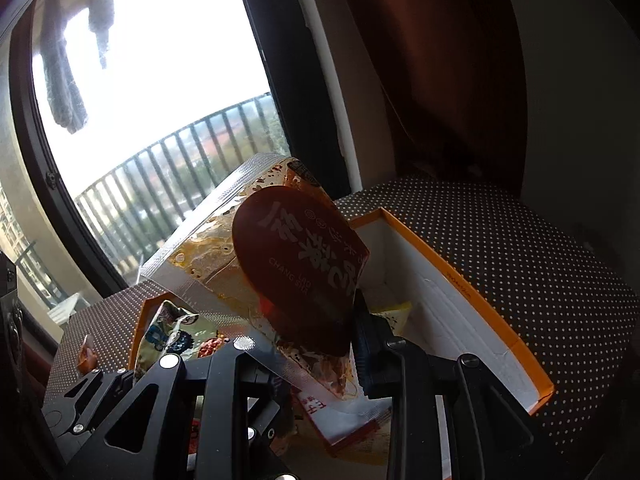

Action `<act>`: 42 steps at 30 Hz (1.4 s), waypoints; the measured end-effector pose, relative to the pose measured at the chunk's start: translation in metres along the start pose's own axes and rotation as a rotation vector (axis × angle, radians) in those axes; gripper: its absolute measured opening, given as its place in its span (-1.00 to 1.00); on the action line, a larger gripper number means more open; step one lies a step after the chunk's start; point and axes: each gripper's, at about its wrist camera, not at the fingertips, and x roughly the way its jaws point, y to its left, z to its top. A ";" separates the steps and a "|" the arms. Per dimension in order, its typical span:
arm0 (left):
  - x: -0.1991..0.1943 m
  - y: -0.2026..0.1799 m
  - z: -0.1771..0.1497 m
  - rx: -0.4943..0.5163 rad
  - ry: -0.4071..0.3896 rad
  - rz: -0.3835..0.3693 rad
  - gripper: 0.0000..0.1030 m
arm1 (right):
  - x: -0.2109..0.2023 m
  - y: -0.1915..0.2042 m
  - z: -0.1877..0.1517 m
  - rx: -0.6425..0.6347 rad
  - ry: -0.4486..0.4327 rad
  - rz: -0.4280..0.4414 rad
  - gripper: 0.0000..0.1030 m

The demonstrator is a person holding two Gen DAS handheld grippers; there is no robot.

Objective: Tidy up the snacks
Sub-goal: 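Carry the noodle packet and red jerky packet over the orange box with both grippers, then open both grippers to drop the two packets into the orange box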

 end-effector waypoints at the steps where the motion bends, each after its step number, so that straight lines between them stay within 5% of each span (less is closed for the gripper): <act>1: 0.004 0.000 0.000 0.003 0.011 0.012 0.70 | 0.003 -0.003 -0.001 0.005 0.013 -0.003 -0.40; 13: 0.026 0.009 0.008 0.051 0.119 0.036 0.71 | 0.018 -0.011 -0.001 0.006 0.055 -0.003 -0.40; 30: -0.004 0.023 -0.016 0.037 0.014 0.175 0.79 | 0.020 0.026 -0.010 -0.017 0.089 0.133 -0.40; 42: -0.023 0.015 -0.037 0.017 0.034 0.160 0.86 | 0.006 0.035 -0.025 -0.028 0.127 0.127 -0.38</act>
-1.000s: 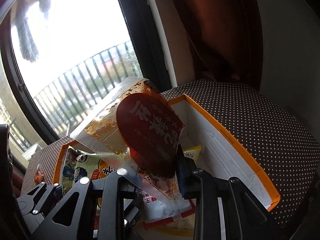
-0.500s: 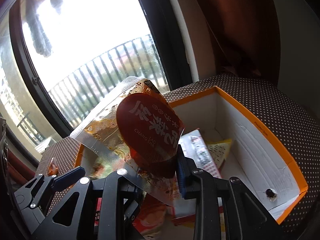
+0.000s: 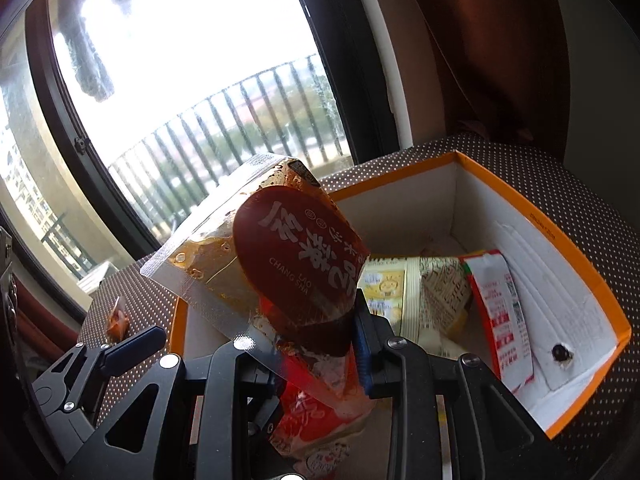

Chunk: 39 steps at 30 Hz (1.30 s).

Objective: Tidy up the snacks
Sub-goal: 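Open both grippers to drop the two packets into the orange box, then withdraw both grippers from the box toward the clear orange jerky packet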

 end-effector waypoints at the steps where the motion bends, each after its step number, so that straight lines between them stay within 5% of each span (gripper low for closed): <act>1: -0.002 -0.001 -0.002 -0.003 -0.004 0.001 0.87 | -0.001 0.000 -0.002 -0.002 0.008 -0.002 -0.37; 3: -0.007 -0.002 -0.005 -0.016 -0.012 0.004 0.87 | -0.001 0.004 -0.004 -0.005 0.021 -0.002 -0.33; 5: -0.012 -0.002 -0.008 -0.027 -0.018 -0.006 0.87 | -0.005 0.005 -0.006 0.001 0.015 -0.006 -0.04; 6: -0.013 0.001 -0.007 -0.029 -0.016 -0.016 0.87 | -0.009 0.006 -0.007 0.003 0.003 -0.010 0.34; 7: -0.015 0.001 -0.008 -0.034 -0.014 -0.024 0.87 | -0.012 0.007 -0.008 0.006 -0.016 -0.014 0.53; 15: -0.037 0.007 -0.018 -0.069 -0.057 -0.019 0.88 | -0.025 0.027 -0.013 -0.026 -0.043 -0.023 0.70; 39: -0.106 0.077 -0.046 -0.174 -0.191 0.012 0.90 | -0.064 0.117 -0.031 -0.141 -0.135 0.005 0.72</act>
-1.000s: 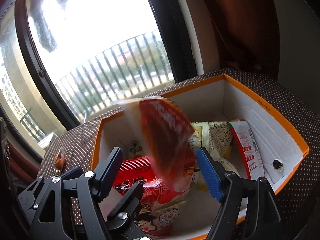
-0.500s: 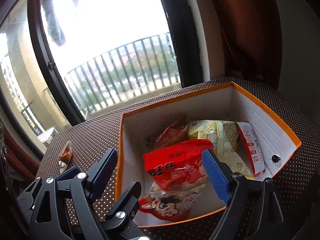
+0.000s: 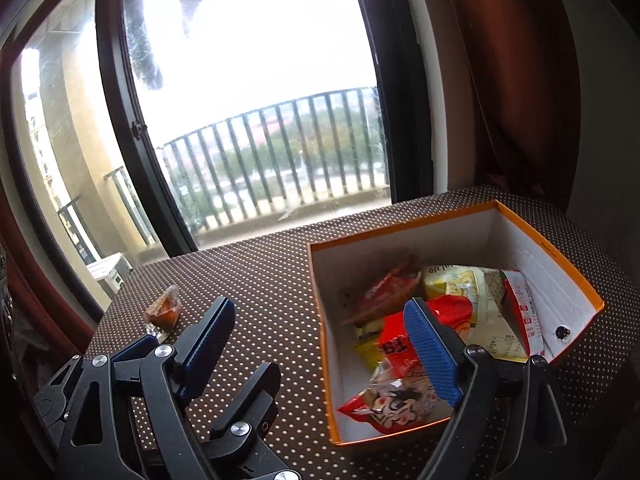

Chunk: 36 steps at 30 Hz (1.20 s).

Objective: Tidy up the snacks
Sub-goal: 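Withdraw both grippers from the box toward the clear orange jerky packet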

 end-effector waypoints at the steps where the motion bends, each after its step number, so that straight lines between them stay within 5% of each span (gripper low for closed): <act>1: -0.003 0.005 0.001 -0.002 -0.007 0.002 0.90 | -0.001 0.005 0.001 -0.006 -0.003 0.004 0.72; 16: -0.004 0.093 0.017 -0.055 -0.076 0.118 0.95 | 0.024 0.093 0.013 -0.077 -0.036 0.077 0.82; 36: 0.074 0.213 0.040 -0.121 0.022 0.191 0.99 | 0.148 0.201 0.018 -0.123 0.086 0.177 0.88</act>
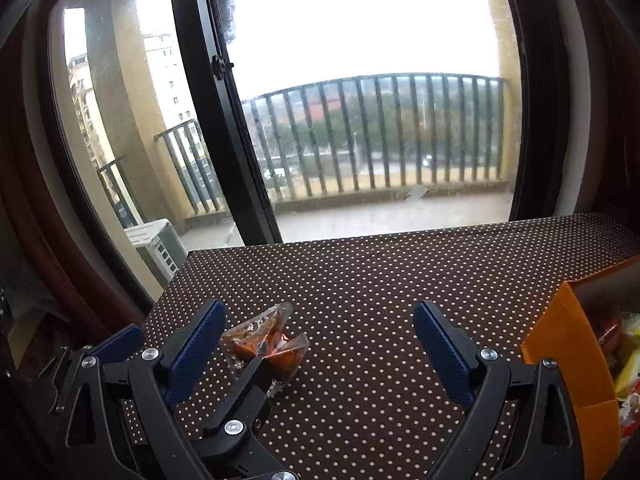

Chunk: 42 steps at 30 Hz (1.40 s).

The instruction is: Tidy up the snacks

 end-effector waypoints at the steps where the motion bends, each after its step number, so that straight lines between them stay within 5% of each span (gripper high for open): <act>1: 0.008 0.004 0.001 -0.007 0.010 -0.008 0.99 | 0.008 0.002 0.001 0.001 0.008 0.001 0.88; 16: 0.091 0.022 -0.013 -0.075 0.171 -0.013 0.99 | 0.099 -0.007 -0.008 -0.021 0.112 -0.006 0.88; 33: 0.129 0.022 -0.042 -0.097 0.216 0.056 0.98 | 0.148 -0.014 -0.022 -0.006 0.229 0.020 0.88; 42: 0.123 0.012 -0.044 -0.054 0.199 0.050 0.48 | 0.159 -0.017 -0.020 0.009 0.271 0.045 0.89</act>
